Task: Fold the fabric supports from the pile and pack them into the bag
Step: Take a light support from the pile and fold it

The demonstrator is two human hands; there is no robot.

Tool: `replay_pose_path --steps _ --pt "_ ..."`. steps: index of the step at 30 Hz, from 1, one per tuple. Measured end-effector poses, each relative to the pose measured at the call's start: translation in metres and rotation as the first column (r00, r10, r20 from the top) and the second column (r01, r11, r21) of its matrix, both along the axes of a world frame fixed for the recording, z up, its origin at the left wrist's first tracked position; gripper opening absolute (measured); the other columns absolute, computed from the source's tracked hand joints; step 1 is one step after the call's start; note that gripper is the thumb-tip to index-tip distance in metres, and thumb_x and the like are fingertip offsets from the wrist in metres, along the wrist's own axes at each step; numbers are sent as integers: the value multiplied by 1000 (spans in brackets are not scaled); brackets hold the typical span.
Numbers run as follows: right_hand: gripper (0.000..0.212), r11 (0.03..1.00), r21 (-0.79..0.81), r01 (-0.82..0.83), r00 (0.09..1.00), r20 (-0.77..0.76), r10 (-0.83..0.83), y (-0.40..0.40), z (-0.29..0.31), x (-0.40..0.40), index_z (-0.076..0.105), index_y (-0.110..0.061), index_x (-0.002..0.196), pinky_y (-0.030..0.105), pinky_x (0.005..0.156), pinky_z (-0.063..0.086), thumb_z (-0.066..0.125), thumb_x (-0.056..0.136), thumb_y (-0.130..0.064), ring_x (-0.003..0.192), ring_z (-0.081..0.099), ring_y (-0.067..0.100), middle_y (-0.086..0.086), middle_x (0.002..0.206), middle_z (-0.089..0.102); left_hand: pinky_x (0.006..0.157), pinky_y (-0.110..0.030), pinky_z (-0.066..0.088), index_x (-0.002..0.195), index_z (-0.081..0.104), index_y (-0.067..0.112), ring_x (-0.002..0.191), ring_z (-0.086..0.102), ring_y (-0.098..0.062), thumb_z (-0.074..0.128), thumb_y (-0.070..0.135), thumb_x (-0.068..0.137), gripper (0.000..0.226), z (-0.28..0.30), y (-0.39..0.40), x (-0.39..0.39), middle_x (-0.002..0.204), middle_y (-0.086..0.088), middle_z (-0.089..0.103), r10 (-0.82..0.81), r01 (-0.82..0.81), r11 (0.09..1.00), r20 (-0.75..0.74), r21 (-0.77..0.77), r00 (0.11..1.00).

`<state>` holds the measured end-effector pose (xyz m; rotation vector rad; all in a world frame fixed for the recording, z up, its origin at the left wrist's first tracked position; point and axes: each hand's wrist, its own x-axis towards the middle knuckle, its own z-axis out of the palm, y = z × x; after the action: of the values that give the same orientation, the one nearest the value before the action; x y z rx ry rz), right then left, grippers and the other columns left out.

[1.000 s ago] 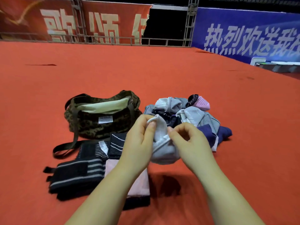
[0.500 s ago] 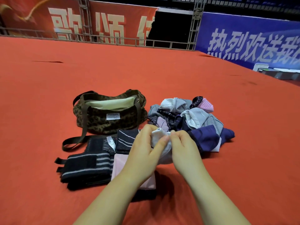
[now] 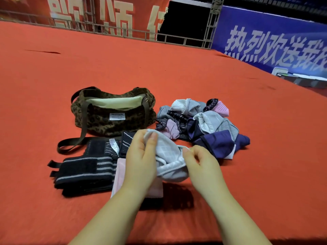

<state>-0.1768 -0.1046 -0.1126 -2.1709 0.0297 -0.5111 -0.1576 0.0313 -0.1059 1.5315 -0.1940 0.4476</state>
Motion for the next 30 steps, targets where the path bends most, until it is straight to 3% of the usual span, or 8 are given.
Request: replay_pose_path --steps 4,7,11,15,20,25,30 --pt "42 995 43 92 994 -68 -89 -23 -5 -2 36 -21 55 29 60 30 57 91 -18 58 37 6 -5 59 39 66 -14 43 84 53 14 73 52 -5 42 20 100 20 -1 -1 1 80 0 55 40 -58 984 -110 -166 993" --pt "44 989 58 139 988 -75 -134 -35 -10 -4 32 -19 53 20 53 29 57 90 -16 52 34 6 -6 50 36 70 -24 43 82 54 14 72 51 -7 41 22 100 24 -6 -4 2 80 0 55 90 -125 969 -170 -214 981" --pt "44 981 87 171 982 -100 -162 -49 -20 -8 30 -18 55 22 51 27 56 90 -15 51 28 7 -10 46 33 66 -27 39 74 51 19 66 45 -7 42 23 100 27 -14 -3 7 71 6 50 184 -227 956 -219 -187 958" --pt "44 980 73 184 980 -95 -177 -59 -23 -11 31 -18 54 19 50 28 56 91 -15 49 32 6 -11 45 38 73 -35 44 77 55 17 74 53 -15 45 24 99 25 -19 -1 8 76 0 58 200 -243 955 -236 -168 951" --pt "42 972 28 232 970 -82 -229 -69 -25 -13 35 -16 54 18 52 30 56 91 -15 49 35 5 -5 48 37 78 -47 49 81 59 12 78 58 -22 46 41 85 32 -24 7 12 82 -13 63 186 -244 950 -278 -194 943" --pt "38 957 10 290 950 -120 -287 -80 -28 -15 36 -12 58 27 55 29 54 92 -15 56 31 13 0 58 35 78 -49 50 75 55 17 76 57 -22 46 28 97 26 -24 14 15 81 -10 60 240 -301 931 -277 -205 930" --pt "42 935 35 352 933 -99 -347 -93 -22 -16 31 -14 56 25 51 25 53 93 -14 55 27 14 -1 56 30 80 -50 49 78 56 10 78 56 -23 47 37 89 30 -24 23 20 83 -13 61 300 -343 930 -266 -134 916"
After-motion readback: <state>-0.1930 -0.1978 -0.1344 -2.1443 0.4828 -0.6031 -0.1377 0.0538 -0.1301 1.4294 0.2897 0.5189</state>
